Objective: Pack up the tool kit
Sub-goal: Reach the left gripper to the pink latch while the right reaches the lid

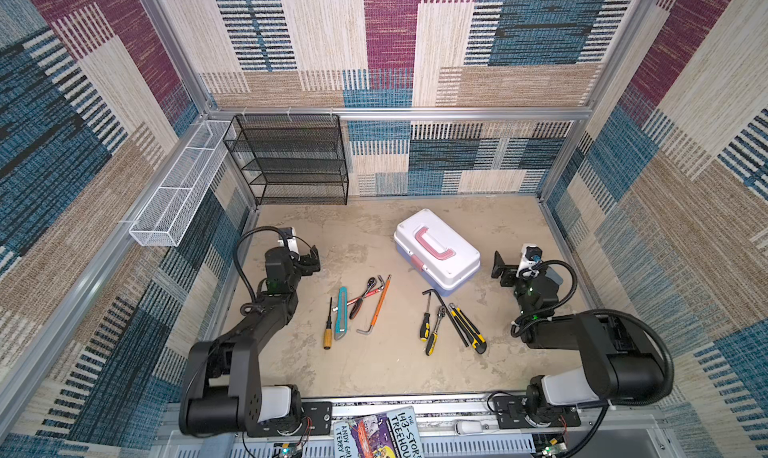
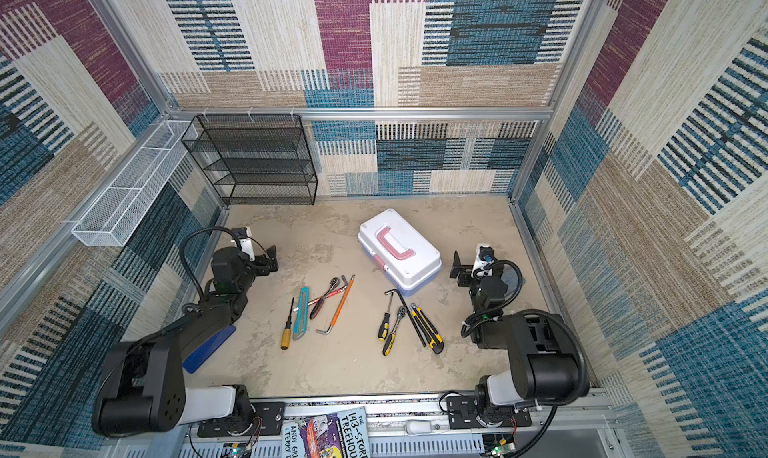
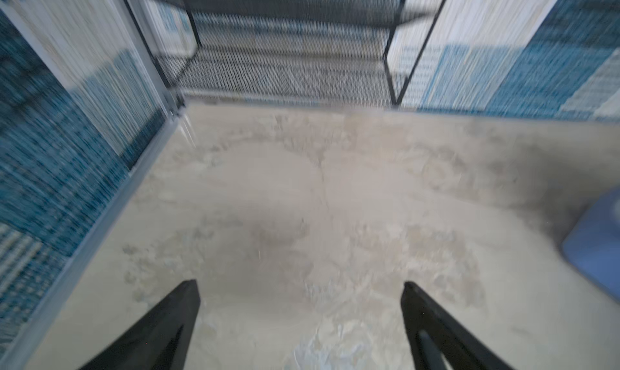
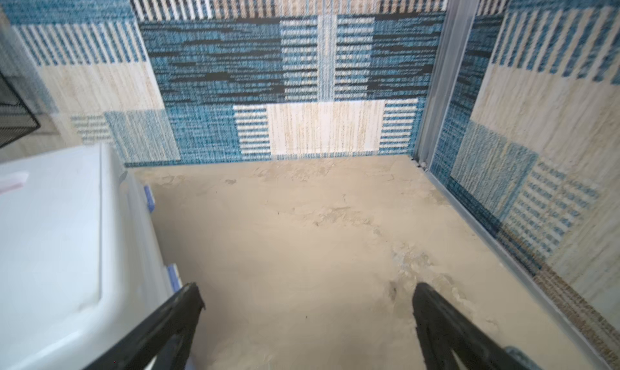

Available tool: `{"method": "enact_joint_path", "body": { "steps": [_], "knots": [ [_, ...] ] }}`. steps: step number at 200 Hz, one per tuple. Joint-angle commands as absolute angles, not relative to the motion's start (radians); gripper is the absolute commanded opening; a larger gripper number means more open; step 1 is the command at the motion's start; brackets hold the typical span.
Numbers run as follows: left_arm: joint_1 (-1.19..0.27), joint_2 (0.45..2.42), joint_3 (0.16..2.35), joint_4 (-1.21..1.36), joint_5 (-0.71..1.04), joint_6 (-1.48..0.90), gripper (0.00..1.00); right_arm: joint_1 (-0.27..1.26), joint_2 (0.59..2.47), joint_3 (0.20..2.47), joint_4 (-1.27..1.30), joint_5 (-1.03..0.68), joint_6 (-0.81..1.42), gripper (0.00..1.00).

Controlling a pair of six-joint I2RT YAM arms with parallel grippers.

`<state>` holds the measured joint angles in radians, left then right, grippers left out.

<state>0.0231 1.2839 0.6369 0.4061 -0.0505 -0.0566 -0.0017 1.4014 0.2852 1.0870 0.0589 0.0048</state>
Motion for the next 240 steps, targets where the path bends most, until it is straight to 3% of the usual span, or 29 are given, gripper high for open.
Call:
{"method": "enact_joint_path", "body": {
  "steps": [1, 25, 55, 96, 146, 240],
  "knots": [
    [0.021, 1.160, 0.658, 0.107, -0.082, -0.230, 0.88, -0.003, 1.311, 0.344, 0.836, 0.032, 0.064, 0.99],
    [-0.009, 1.041, 0.600, 0.082, -0.019, -0.359, 0.87, -0.003, 1.187, 0.335, 0.772, -0.084, 0.118, 1.00],
    [-0.154, 0.953, 0.540, 0.069, -0.050, -0.356, 0.84, 0.002, 1.090, 0.372, 0.676, -0.274, 0.127, 1.00],
    [-0.330, 1.089, 0.593, -0.015, -0.040, -0.308, 0.84, 0.080, 1.091, 0.494, 0.507, -0.316, 0.025, 1.00],
    [-0.457, 1.390, 0.748, -0.012, 0.111, -0.284, 0.84, 0.250, 1.292, 0.727, 0.294, -0.233, -0.147, 1.00],
    [-0.582, 1.621, 0.876, 0.082, 0.224, -0.338, 0.77, 0.276, 1.564, 1.003, 0.069, -0.251, -0.295, 1.00]
  ]
}}
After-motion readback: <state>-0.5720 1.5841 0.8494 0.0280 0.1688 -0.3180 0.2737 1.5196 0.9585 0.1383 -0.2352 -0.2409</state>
